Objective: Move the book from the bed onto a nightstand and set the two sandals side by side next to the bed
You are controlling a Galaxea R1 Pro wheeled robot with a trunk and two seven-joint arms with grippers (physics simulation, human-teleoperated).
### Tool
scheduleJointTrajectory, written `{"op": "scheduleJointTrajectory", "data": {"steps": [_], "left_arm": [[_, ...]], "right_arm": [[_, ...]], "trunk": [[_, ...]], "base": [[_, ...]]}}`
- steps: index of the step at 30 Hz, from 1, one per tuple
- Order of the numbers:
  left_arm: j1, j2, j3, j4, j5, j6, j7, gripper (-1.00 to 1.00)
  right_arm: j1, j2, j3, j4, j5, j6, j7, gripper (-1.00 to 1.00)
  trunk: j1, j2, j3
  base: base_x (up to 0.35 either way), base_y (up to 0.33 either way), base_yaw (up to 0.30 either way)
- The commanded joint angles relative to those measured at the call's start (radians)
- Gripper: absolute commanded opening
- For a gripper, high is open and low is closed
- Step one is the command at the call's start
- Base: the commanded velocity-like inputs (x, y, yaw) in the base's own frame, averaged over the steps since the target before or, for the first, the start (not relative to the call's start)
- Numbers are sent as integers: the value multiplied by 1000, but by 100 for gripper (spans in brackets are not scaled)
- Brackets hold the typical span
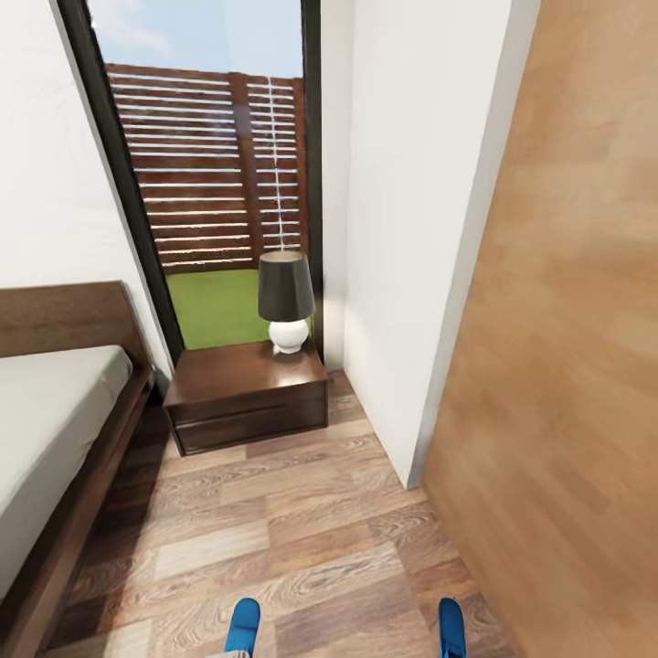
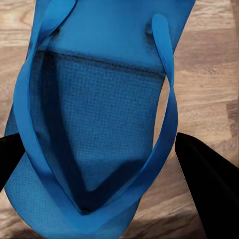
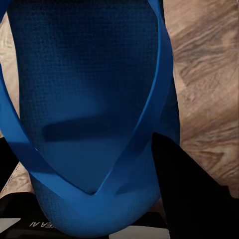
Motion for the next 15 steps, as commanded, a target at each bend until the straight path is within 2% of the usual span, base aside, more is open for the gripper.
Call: {"op": "scheduleJointTrajectory", "data": {"steps": [1,15], "left_arm": [[-1,0,-8,2,10,-4,-3,-100],[-1,0,-8,2,10,-4,-3,-100]], "right_arm": [[-1,0,-2,2,-10,6,5,-100],[-1,0,-2,2,-10,6,5,-100]], "trunk": [[0,0,-1],[0,0,-1]], "base": [[330,0,0],[330,0,0]]}}
